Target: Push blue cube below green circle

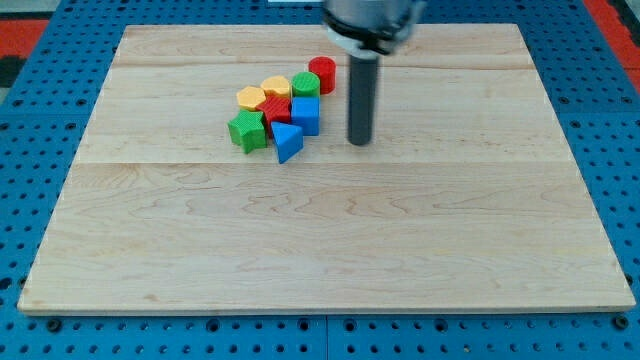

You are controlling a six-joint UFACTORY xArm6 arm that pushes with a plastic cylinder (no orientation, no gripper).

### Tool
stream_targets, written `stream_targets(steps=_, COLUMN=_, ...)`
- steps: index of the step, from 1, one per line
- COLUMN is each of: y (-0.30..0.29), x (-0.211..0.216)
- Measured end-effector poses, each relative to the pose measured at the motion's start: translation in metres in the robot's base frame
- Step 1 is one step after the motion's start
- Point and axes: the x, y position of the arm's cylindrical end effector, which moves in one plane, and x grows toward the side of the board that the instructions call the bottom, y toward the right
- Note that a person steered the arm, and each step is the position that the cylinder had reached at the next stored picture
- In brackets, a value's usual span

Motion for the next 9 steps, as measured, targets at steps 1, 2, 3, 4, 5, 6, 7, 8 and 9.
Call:
stream_targets(steps=1, y=-0.027, x=0.047)
stream_targets(steps=2, y=-0.056, x=0.019)
stream_targets(steps=3, y=-0.070, x=-0.012)
stream_targets(steps=4, y=-0.054, x=-0.006)
stream_targets(steps=5, y=-0.053, x=0.028)
stream_targets(steps=6, y=-0.083, x=0.011)
stream_targets(steps=7, y=-0.090, x=0.004)
stream_targets(steps=8, y=-0.090, x=-0.005)
stream_targets(steps=9, y=-0.092, x=-0.025)
